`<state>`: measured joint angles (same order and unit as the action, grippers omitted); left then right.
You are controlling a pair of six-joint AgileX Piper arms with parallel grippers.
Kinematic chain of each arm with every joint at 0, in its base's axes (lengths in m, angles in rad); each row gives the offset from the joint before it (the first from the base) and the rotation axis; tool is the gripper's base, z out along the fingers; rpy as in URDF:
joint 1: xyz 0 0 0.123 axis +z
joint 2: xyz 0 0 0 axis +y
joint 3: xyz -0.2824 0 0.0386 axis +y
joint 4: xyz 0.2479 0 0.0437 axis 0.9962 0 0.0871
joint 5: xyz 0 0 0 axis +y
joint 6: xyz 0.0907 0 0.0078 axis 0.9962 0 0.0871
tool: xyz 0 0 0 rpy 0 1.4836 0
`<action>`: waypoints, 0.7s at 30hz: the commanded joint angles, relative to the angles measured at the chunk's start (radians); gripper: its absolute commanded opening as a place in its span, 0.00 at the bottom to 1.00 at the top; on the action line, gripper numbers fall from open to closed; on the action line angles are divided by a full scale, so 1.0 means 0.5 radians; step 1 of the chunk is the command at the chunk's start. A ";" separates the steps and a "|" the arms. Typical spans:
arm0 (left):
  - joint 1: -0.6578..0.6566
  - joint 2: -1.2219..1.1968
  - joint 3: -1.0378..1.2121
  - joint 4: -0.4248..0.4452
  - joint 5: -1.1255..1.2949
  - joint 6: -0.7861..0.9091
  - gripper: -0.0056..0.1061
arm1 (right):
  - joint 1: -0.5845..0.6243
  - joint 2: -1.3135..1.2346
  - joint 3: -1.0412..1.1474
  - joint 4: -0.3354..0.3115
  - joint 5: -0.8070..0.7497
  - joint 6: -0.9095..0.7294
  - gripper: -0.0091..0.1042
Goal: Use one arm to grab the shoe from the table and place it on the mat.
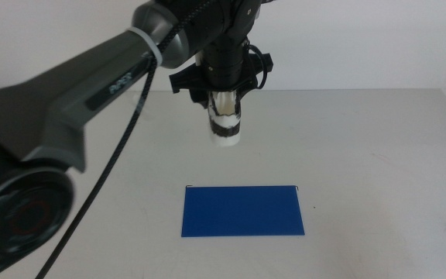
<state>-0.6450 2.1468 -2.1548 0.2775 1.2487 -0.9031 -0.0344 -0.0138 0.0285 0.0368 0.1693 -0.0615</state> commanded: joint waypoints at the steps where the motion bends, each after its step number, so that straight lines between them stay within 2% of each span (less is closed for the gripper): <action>1: -0.048 -0.236 0.068 0.092 0.067 -0.082 0.14 | -0.009 -0.040 -0.019 -0.017 -0.159 -0.025 0.67; 12: -0.212 -0.594 0.675 0.155 -0.227 -0.412 0.14 | -0.009 -0.040 -0.019 -0.017 -0.159 -0.025 0.67; 21: -0.348 -0.626 0.837 0.212 -0.296 -0.579 0.14 | -0.009 -0.040 -0.019 -0.017 -0.159 -0.025 0.67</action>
<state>-0.8090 1.8977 -1.7144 0.3386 1.1358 -1.1685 -0.0344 -0.0138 0.0285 0.0368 0.1693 -0.0615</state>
